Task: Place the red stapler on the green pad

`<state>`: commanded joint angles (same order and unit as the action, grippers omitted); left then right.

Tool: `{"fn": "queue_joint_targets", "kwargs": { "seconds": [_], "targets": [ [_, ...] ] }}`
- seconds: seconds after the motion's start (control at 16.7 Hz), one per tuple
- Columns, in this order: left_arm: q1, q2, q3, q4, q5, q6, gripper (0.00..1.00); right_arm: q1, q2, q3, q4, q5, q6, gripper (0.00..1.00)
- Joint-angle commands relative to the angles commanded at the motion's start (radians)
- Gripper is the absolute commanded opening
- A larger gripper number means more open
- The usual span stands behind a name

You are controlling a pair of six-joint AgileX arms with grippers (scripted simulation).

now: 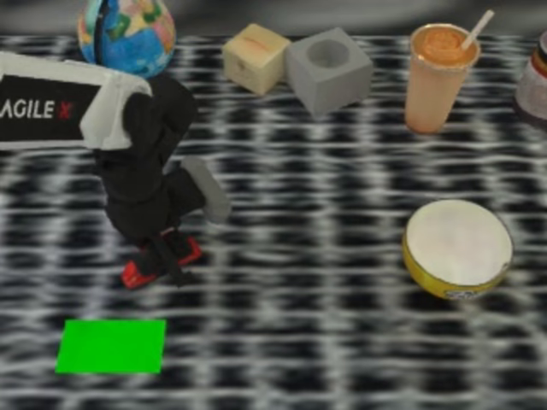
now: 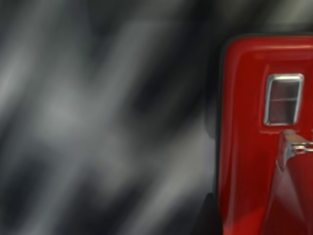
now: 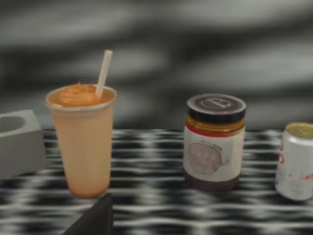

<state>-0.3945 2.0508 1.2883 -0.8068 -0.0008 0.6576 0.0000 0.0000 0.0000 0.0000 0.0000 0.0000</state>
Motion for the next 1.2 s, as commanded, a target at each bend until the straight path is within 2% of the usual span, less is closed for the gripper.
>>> {"fn": "queue_joint_targets", "kwargs": {
  "seconds": [0.42,0.84,1.2],
  "targets": [
    [0.003,-0.008,0.014,-0.017,0.0,-0.001,0.0,0.0,0.0,0.0,0.0,0.0,0.0,1.0],
    [0.013,-0.101,0.198,-0.317,-0.001,-0.002,0.0,0.0,0.0,0.0,0.0,0.0,0.0,1.0],
    [0.012,-0.126,0.234,-0.361,-0.001,-0.003,0.0,0.0,0.0,0.0,0.0,0.0,0.0,1.0]
  ]
}}
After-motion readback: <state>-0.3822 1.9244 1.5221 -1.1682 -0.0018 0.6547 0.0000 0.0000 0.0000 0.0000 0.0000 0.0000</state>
